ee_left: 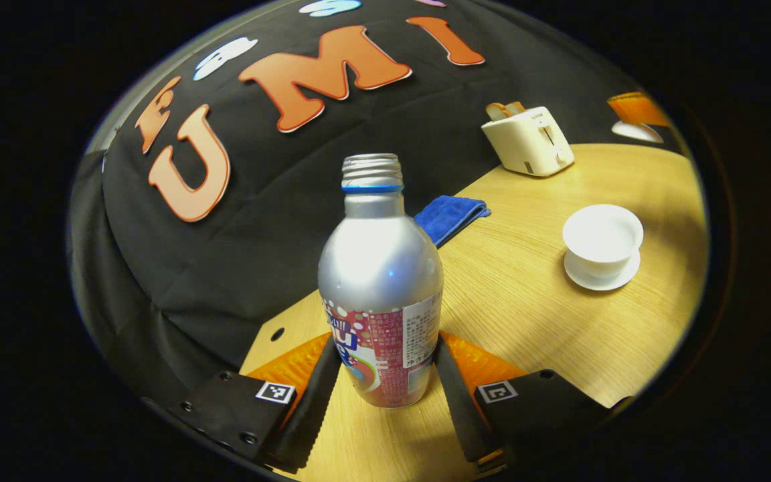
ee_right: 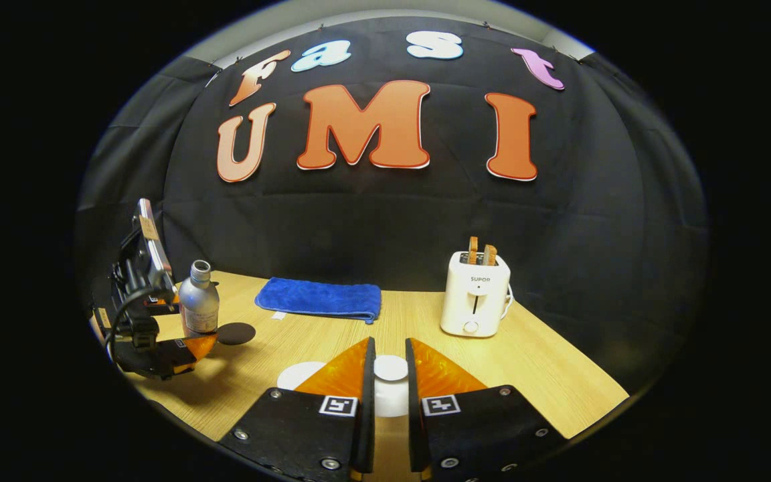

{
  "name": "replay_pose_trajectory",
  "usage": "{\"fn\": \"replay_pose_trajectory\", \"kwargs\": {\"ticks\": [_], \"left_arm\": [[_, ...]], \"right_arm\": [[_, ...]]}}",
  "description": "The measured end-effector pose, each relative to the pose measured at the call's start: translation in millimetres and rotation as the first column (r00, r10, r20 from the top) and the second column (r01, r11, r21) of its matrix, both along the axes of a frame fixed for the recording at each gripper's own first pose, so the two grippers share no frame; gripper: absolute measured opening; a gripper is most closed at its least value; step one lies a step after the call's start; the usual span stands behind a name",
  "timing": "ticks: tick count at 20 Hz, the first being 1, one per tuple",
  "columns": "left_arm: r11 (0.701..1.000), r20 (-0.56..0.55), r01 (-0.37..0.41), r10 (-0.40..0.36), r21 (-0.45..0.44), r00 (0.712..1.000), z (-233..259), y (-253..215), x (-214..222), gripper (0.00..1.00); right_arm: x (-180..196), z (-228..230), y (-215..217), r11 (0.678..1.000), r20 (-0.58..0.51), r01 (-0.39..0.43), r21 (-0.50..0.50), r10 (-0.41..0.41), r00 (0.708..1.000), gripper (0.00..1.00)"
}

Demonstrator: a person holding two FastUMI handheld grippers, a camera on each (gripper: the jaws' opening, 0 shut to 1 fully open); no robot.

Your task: Open the teacup lid with one hand, grasp the water bottle and pour water into the teacup with the other hand; after pouring, place the water bottle on the coaster and then close the teacup lid.

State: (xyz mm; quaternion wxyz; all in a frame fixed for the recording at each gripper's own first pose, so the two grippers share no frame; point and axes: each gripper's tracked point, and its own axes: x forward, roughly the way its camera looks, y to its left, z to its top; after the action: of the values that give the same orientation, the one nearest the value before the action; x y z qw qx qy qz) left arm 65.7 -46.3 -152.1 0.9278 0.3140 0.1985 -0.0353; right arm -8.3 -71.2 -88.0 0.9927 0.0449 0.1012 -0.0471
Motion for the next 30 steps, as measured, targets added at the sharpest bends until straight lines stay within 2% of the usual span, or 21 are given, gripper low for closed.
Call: {"fn": "replay_pose_trajectory", "kwargs": {"ticks": [3,5,10,16,20,23,30], "left_arm": [[0.992,-0.002,0.039,-0.039,0.117,0.999,-2,-10,6,0.83],[0.978,-0.016,0.093,-0.091,0.186,0.996,-5,-19,8,0.84],[0.916,-0.062,0.216,-0.207,0.338,0.976,-12,-39,0,0.83],[0.84,-0.117,0.291,-0.268,0.458,0.956,-19,-55,0,0.83],[0.765,-0.166,0.342,-0.301,0.545,0.939,-20,-57,0,0.84],[0.687,-0.192,0.377,-0.333,0.621,0.923,-20,-57,2,0.84],[0.558,-0.266,0.443,-0.371,0.701,0.89,-19,-64,7,0.84]], "right_arm": [[-5,1,-7,1.0,0.009,0.014,0.008,-0.014,1.0,0.21],[-7,-2,-11,1.0,0.006,0.02,0.013,-0.02,1.0,0.21],[-14,-7,-22,0.998,-0.002,0.048,0.027,-0.048,0.999,0.21],[-25,-9,-37,0.997,0.005,0.074,0.037,-0.074,0.997,0.21],[-28,-8,-43,0.995,0.008,0.085,0.044,-0.086,0.996,0.21],[-30,-13,-40,0.996,-0.003,0.074,0.044,-0.074,0.997,0.21],[-34,-15,-37,0.998,0.001,0.063,0.029,-0.063,0.998,0.21]]}}
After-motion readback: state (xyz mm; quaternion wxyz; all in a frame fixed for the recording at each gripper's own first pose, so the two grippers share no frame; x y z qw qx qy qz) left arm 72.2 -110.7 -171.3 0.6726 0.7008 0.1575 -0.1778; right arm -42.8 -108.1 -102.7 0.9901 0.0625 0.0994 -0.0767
